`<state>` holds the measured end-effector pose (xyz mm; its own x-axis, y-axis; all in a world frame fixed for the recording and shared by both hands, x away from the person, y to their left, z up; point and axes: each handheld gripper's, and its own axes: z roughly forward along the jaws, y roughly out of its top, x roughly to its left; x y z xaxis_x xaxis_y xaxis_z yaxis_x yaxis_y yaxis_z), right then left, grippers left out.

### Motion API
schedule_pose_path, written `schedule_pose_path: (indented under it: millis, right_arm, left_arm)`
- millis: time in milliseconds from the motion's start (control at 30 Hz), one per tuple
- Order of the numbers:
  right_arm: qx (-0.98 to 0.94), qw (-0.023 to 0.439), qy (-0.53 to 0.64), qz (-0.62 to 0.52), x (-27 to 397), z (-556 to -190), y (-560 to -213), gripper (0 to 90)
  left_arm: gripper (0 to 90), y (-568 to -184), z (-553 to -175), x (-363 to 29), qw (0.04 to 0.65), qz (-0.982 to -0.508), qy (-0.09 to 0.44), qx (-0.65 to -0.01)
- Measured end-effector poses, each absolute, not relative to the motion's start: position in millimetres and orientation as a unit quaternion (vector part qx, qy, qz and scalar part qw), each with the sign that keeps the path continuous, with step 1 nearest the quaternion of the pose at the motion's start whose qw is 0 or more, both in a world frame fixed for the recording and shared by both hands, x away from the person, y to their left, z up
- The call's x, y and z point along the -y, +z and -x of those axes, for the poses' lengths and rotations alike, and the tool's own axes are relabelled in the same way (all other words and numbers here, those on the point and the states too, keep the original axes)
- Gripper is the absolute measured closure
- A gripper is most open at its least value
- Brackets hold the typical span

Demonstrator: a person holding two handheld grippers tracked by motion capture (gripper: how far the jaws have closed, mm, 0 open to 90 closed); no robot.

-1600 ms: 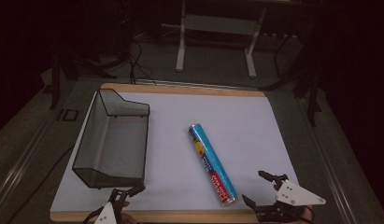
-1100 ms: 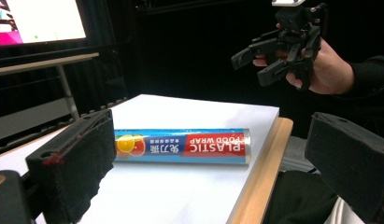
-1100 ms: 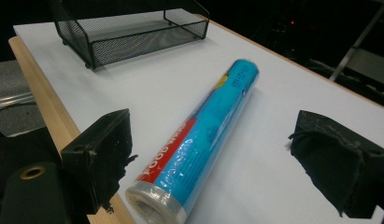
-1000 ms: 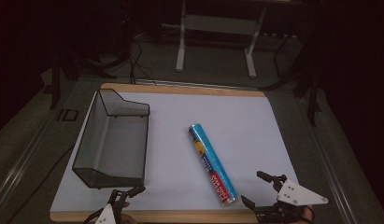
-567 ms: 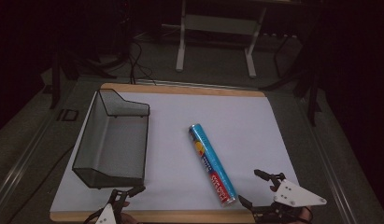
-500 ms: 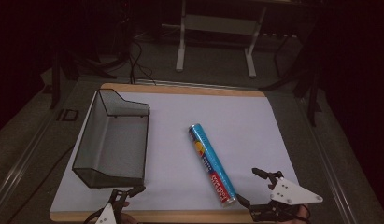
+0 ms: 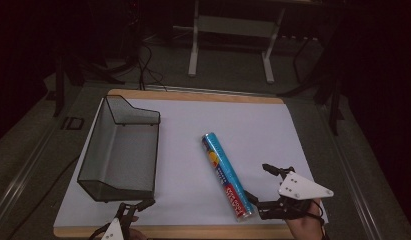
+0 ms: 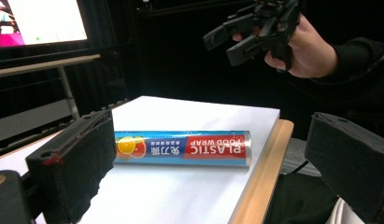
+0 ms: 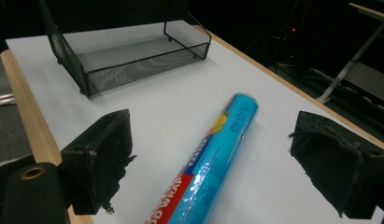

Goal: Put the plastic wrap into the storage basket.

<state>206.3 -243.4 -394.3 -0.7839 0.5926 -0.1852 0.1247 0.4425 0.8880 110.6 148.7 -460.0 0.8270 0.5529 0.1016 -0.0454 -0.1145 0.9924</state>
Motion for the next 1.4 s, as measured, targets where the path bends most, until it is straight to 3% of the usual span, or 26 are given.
schedule_pose_path:
  millis: [900,1167,1400]
  right_arm:
    - [-0.826,0.218,0.446,-0.265,191.9,-272.6,-401.6,8.9]
    - [-0.850,0.168,0.368,-0.337,179.5,-299.8,-421.1,9.0]
    - [-0.859,0.152,0.340,-0.351,171.6,-312.3,-432.0,10.0]
  left_arm:
    - [2.9,-460.7,-110.3,-148.9,0.641,-0.710,0.230,-0.177]
    - [2.9,-460.9,-110.1,-148.5,0.642,-0.711,0.229,-0.176]
    - [2.9,-461.4,-110.6,-148.3,0.641,-0.712,0.226,-0.176]
